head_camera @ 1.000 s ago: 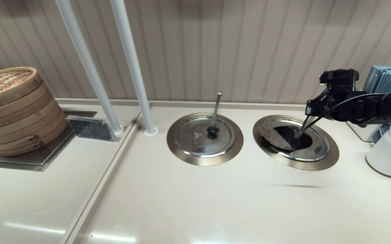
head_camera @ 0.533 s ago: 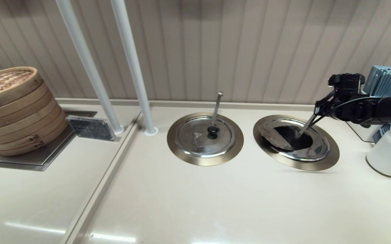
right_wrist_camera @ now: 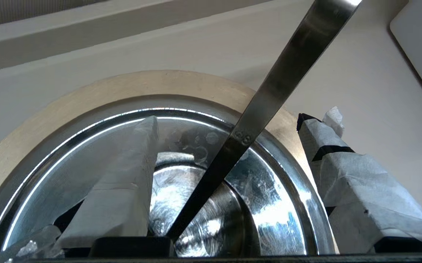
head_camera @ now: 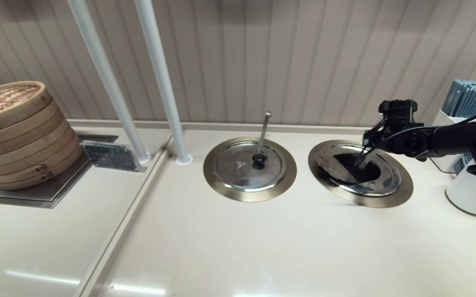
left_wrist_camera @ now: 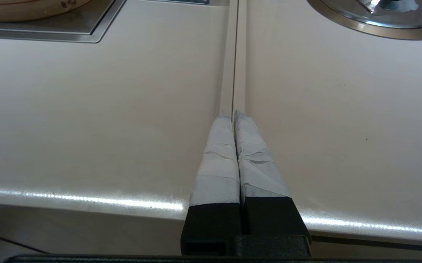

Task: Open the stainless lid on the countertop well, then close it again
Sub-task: Stir with a spoon

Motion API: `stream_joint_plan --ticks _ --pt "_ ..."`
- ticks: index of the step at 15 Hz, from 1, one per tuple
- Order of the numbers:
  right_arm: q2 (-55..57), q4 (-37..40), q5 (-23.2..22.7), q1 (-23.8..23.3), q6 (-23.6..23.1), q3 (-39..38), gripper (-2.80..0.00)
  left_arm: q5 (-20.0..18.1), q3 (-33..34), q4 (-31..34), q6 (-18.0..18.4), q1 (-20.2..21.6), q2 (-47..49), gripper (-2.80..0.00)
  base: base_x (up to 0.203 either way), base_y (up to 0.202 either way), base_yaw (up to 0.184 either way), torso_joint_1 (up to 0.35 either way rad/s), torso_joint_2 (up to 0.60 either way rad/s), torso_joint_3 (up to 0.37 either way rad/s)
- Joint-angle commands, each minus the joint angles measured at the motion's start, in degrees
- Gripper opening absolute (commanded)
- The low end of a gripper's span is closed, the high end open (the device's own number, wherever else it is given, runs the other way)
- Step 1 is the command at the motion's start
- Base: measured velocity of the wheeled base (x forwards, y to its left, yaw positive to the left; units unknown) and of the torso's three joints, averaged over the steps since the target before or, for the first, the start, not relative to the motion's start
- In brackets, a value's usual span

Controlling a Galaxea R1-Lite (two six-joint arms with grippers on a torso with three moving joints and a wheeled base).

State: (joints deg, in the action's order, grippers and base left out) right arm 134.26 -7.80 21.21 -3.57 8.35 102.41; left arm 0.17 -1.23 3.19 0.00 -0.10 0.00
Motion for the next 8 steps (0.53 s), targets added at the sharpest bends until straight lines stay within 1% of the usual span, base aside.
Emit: stream_joint_plan --ticks 1,4,6,8 --pt "3.3 -0.2 0.1 -0.1 1.4 3.7 0.00 0.0 0.0 0.1 0.0 0.0 0.0 -2.80 0.000 0.000 0.000 0.000 0.00 0.000" --pt "8.7 -0.1 0.0 -0.6 2.6 9.5 0.00 0.0 0.0 0.0 0.0 0.0 0.0 -2.80 0.000 0.000 0.000 0.000 0.00 0.000" --pt "10.1 -0.5 -0.5 -0.6 2.5 10.0 0.00 0.0 0.0 0.0 0.0 0.0 0.0 -2.80 0.000 0.000 0.000 0.000 0.00 0.000" --pt "11.4 -3.0 -1.2 -0.8 2.4 10.0 0.00 0.0 0.0 0.0 0.0 0.0 0.0 -2.80 0.000 0.000 0.000 0.000 0.00 0.000"
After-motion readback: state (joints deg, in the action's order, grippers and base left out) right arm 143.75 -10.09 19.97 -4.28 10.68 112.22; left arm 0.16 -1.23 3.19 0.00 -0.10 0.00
